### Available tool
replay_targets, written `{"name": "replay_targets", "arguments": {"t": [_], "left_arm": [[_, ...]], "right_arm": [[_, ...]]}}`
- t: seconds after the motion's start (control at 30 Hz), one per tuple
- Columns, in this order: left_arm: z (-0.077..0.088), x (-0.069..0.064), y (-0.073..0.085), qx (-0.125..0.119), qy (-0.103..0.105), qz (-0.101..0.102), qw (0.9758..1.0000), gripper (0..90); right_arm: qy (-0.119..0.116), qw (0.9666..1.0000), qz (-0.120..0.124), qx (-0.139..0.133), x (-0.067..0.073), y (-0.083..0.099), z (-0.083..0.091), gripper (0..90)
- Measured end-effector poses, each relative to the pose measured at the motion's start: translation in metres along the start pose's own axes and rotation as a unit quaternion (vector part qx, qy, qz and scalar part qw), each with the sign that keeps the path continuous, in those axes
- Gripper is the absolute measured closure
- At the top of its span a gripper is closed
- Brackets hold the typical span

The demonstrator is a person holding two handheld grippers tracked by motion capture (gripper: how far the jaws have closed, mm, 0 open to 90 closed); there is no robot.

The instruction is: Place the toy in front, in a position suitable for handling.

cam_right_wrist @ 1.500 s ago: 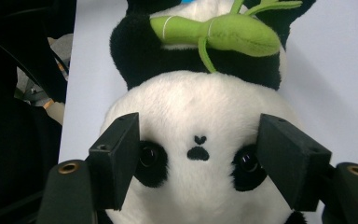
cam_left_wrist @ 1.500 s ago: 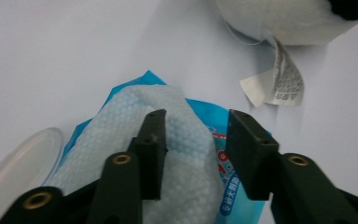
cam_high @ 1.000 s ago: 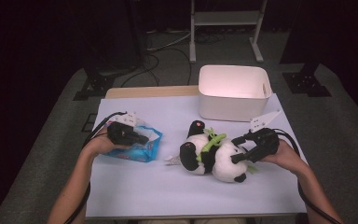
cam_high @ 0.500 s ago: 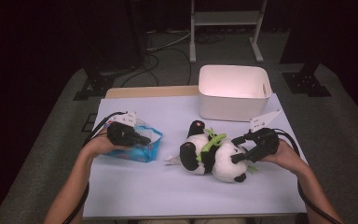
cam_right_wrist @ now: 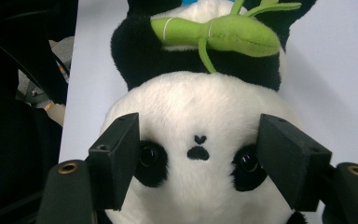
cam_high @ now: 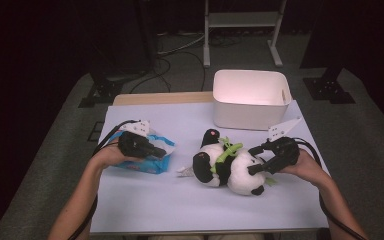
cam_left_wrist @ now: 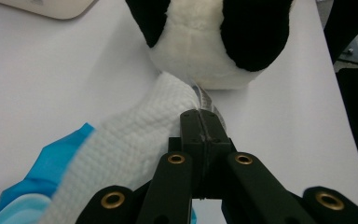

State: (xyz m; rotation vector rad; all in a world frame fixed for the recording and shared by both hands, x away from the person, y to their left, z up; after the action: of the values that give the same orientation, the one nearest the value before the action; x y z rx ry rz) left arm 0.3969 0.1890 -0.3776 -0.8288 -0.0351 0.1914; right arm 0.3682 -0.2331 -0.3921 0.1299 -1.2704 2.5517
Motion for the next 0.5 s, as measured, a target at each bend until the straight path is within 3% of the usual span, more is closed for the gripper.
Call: {"name": "replay_targets", "arguments": {"t": [0.23,0.5], "left_arm": [[0.000,-0.003,-0.007,-0.008,0.003,-0.010,0.9999,90.0],[0.001,-0.009,-0.019,-0.022,0.022,-0.022,0.9993,90.0]], "right_arm": [[-0.001,1.0000,0.000,0.000,0.000,0.000,0.000,29.7],[-0.001,1.0000,0.002,0.002,0.000,0.000,0.000,29.7]]}}
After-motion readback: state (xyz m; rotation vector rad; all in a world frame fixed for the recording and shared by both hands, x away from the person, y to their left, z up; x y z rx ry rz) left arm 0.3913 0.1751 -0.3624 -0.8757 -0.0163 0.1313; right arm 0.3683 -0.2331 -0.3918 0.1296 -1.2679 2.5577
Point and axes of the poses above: each handheld gripper's, and its own axes: z roughly backward along the jaws, y roughly out of its underside, x roughly to its left, the point moved 2 cm from there along -z, roughly forward along the jaws, and after that the axes turned 2 degrees about -y, right-handed, at the moved point
